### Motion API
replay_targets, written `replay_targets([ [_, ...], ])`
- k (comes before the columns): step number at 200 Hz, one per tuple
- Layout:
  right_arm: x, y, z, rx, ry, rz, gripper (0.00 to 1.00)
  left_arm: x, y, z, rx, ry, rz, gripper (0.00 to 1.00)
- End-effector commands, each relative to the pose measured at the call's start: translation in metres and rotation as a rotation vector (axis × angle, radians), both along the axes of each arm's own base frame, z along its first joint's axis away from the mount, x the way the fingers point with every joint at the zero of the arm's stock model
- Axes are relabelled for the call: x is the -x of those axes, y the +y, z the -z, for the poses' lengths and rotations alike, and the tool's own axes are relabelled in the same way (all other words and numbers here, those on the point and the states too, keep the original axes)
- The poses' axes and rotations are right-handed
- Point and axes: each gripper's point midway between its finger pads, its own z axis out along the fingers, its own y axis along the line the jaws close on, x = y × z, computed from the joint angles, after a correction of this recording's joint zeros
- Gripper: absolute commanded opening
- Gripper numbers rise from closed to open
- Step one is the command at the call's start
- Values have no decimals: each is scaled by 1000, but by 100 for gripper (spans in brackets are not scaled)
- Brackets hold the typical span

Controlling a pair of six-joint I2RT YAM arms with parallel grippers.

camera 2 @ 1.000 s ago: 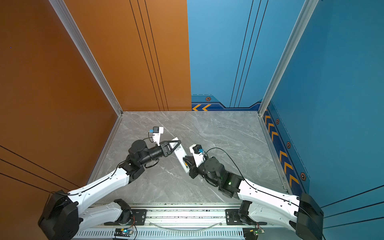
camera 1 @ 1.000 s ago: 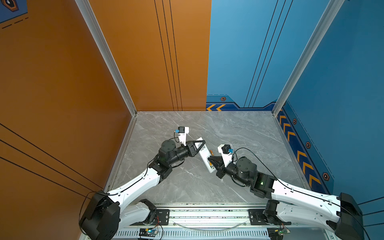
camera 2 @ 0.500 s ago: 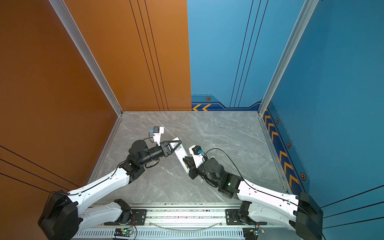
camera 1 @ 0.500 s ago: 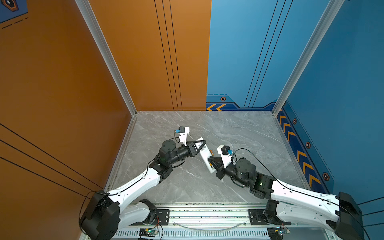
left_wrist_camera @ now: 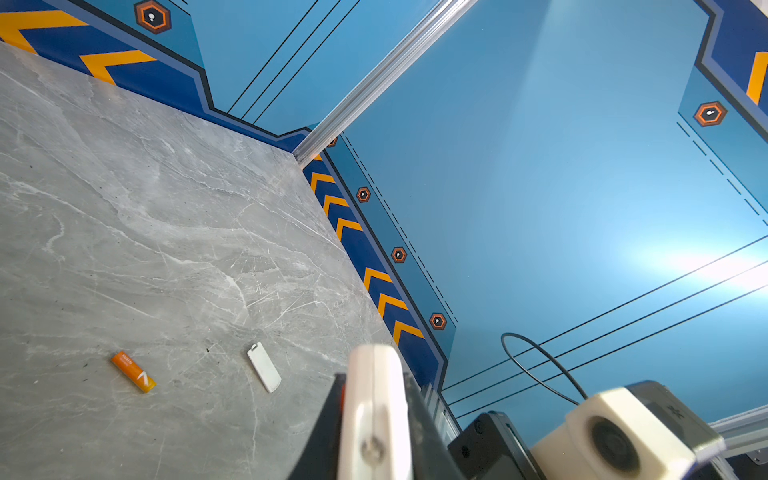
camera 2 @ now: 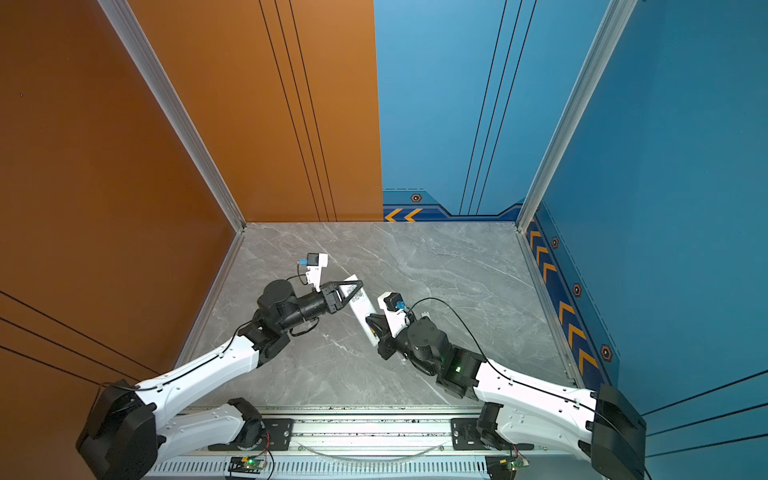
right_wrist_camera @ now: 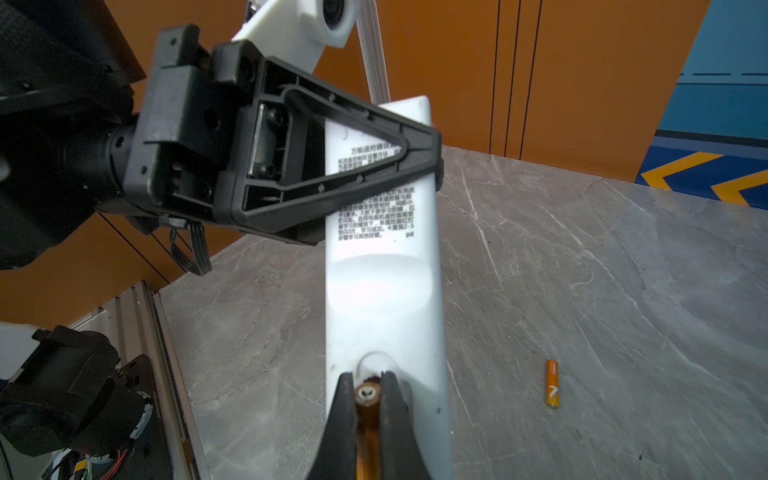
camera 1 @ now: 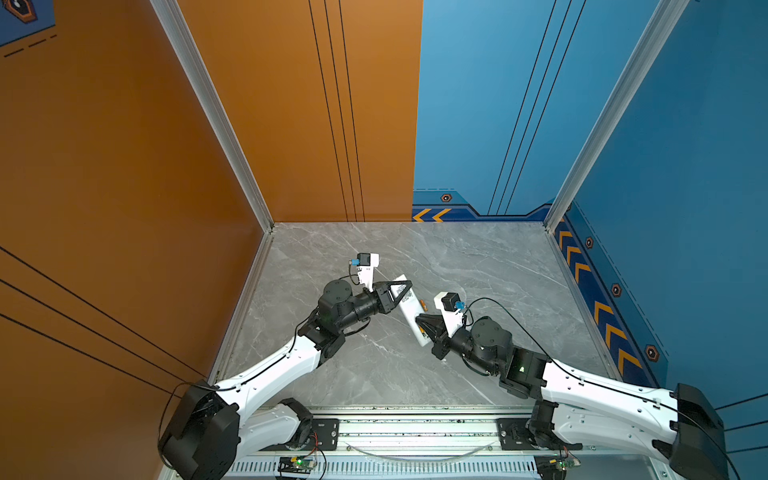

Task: Load the batteries into the remote control
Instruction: 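Lower the orange battery into the remote's battery slot with the right gripper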

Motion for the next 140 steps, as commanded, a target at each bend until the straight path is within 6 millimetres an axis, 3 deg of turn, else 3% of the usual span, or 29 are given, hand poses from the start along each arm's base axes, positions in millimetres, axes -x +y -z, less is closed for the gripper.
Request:
replay_targets([
  [1,-1,-2,12,39,-2,12,2,8,-5,-36,69,-81,32,0],
  [140,-1,0,11,40,-6,10,12,7,-7,-37,67,-86,34,0],
])
